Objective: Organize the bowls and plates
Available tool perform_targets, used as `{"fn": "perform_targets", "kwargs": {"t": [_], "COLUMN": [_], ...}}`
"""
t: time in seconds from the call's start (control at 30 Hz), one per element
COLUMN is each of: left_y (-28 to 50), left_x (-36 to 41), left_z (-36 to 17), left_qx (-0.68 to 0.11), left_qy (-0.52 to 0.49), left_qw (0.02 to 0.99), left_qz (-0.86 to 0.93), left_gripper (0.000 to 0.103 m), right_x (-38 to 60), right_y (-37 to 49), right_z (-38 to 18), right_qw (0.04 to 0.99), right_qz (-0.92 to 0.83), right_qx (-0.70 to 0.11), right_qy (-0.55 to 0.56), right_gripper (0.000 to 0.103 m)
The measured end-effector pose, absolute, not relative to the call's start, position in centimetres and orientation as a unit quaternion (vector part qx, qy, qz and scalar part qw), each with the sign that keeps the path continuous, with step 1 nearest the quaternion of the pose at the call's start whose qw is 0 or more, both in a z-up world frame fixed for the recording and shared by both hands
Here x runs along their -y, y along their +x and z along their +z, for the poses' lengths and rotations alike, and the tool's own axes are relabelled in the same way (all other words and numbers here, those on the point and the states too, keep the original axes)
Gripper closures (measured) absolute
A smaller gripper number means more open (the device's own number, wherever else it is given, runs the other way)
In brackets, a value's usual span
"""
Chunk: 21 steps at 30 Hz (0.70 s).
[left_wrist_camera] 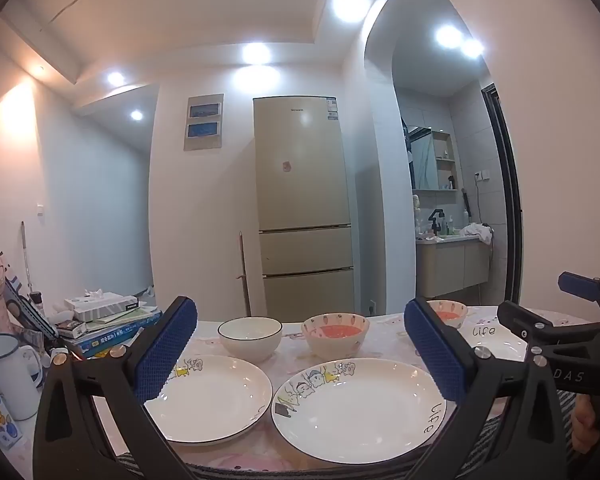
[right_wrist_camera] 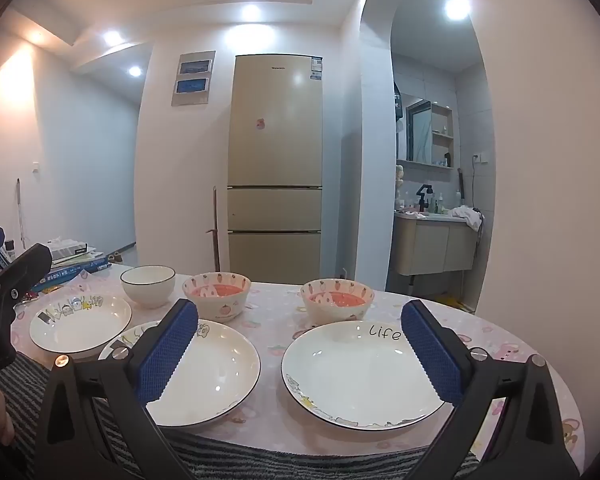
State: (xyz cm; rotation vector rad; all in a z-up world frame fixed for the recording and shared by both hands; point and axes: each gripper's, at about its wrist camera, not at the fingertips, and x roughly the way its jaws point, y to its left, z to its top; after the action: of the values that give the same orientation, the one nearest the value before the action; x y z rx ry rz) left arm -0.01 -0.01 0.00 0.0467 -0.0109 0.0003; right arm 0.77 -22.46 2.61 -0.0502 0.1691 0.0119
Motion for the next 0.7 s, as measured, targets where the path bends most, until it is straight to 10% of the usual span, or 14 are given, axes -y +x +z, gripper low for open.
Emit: {"fn": "perform_targets", "kwargs": {"t": [0.7], "left_y": [0.30], "left_x": [0.36], "left_z": [0.08], "left_qx": [-0.010], "left_qy": [0.032], "left_qw": [0.999], "left_qz": [0.004], "left_gripper": [0.000], "right_x": [21.88], "right_y": [0.49], "right_z": [2.50], "right_qw": [0.996], "right_qz": [0.008], "right_qx": [-0.074], "right_qy": [-0.038], "right_gripper": [0.000]}}
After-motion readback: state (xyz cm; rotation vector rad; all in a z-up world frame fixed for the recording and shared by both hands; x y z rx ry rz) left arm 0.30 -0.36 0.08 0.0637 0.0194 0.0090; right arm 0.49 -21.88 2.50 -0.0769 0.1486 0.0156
